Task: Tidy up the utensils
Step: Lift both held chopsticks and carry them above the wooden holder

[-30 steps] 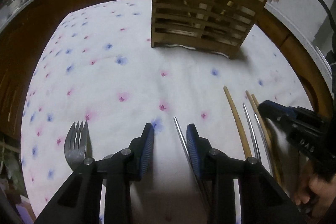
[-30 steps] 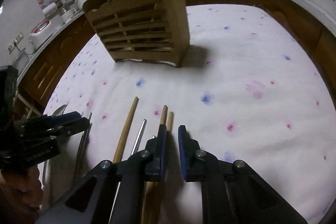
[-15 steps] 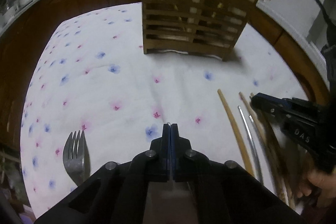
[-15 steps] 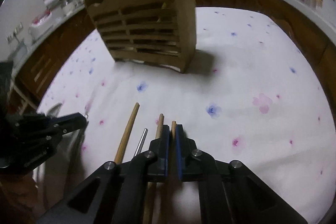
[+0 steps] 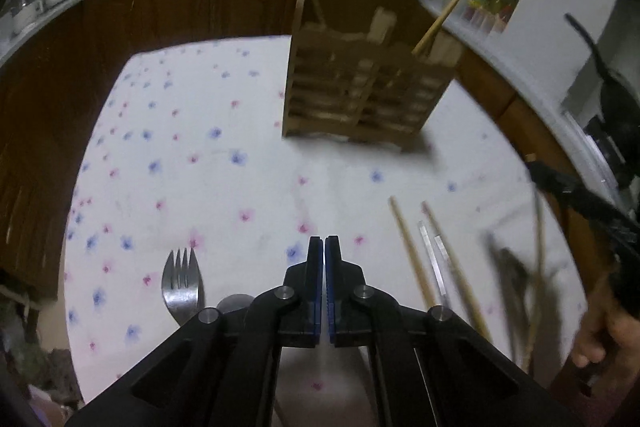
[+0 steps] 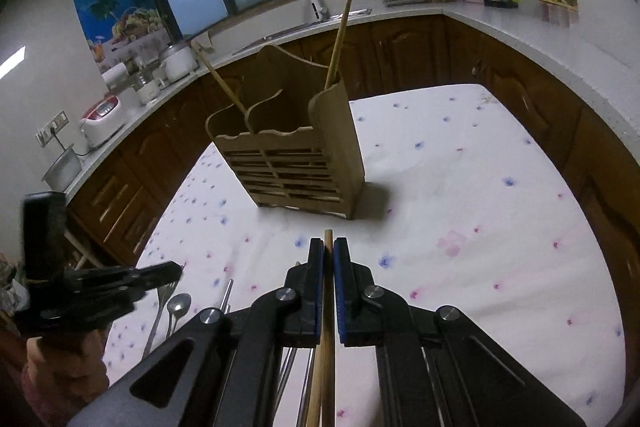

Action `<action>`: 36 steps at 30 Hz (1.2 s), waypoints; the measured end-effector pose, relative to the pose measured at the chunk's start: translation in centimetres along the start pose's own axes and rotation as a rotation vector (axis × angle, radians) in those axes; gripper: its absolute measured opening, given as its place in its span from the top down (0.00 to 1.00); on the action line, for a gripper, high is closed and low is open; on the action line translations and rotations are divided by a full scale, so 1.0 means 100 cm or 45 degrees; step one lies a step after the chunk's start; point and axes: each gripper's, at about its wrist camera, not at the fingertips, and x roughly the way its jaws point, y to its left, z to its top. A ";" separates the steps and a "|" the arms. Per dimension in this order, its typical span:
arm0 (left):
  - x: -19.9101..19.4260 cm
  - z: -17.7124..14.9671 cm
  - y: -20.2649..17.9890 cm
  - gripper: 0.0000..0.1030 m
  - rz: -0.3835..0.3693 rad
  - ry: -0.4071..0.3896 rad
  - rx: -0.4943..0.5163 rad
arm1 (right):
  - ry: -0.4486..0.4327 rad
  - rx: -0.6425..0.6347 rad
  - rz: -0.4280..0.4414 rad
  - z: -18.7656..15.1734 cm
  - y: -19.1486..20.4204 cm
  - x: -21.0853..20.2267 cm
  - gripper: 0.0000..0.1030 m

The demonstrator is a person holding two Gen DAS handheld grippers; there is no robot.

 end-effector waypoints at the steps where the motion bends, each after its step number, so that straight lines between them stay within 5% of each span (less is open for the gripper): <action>1: 0.007 0.000 0.000 1.00 0.012 0.026 0.007 | -0.003 -0.001 -0.001 -0.001 0.001 -0.002 0.95; 7: 0.037 0.002 -0.004 0.79 0.021 0.099 -0.001 | -0.003 0.005 0.014 -0.009 0.004 -0.006 0.95; 16: 0.065 0.002 -0.025 0.95 0.142 0.102 0.148 | 0.008 0.020 0.027 -0.013 0.004 -0.004 0.95; 29: -0.038 0.001 -0.015 1.00 -0.043 -0.158 0.081 | -0.082 -0.016 0.051 0.000 0.021 -0.025 0.95; 36: 0.018 -0.004 -0.014 0.87 0.031 0.087 0.126 | -0.086 -0.027 0.066 -0.001 0.028 -0.025 0.95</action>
